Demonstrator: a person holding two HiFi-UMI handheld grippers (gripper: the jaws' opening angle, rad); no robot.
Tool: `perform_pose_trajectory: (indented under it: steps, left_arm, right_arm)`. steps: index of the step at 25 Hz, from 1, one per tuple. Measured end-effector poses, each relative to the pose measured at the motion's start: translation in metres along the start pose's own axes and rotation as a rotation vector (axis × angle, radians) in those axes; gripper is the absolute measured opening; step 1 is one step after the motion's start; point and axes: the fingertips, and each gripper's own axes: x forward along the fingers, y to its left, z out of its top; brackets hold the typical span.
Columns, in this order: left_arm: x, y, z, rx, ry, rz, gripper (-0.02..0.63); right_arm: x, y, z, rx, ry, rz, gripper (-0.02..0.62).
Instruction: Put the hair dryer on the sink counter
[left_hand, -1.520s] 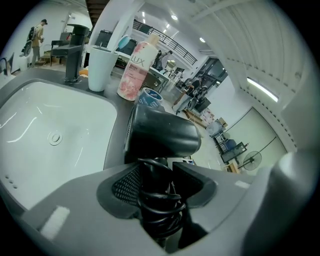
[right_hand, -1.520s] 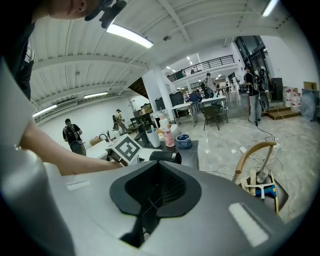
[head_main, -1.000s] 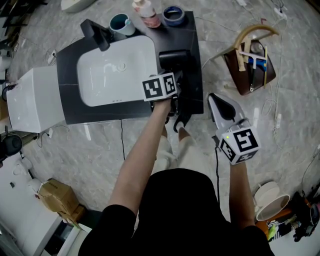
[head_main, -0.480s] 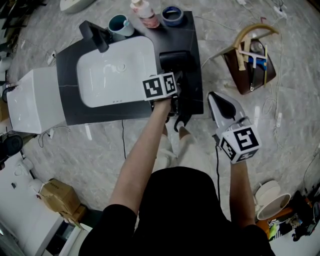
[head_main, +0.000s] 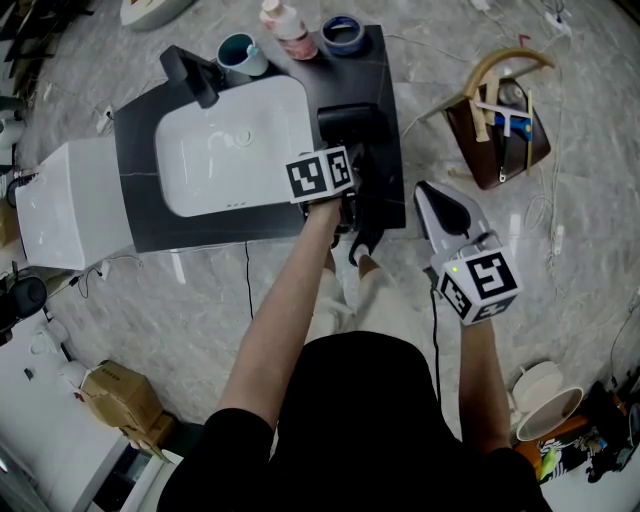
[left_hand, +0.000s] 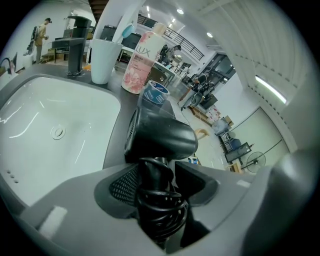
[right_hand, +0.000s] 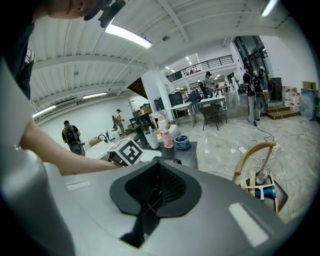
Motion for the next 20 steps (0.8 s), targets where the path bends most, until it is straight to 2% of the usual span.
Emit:
perform_pose_trajectory:
  steps: [7, 14, 20]
  left_arm:
    - [-0.011, 0.0, -0.001, 0.01, 0.0, -0.004, 0.267]
    - [-0.034, 0.006, -0.001, 0.005, -0.024, -0.007, 0.268]
    - [-0.061, 0.001, -0.006, 0.054, -0.035, -0.031, 0.267]
  right_arm:
    - [-0.003, 0.007, 0.009, -0.02, -0.018, 0.003, 0.011]
    - [-0.009, 0.02, 0.021, -0.046, -0.03, 0.003, 0.011]
    - [-0.011, 0.033, 0.029, -0.065, -0.032, 0.003, 0.011]
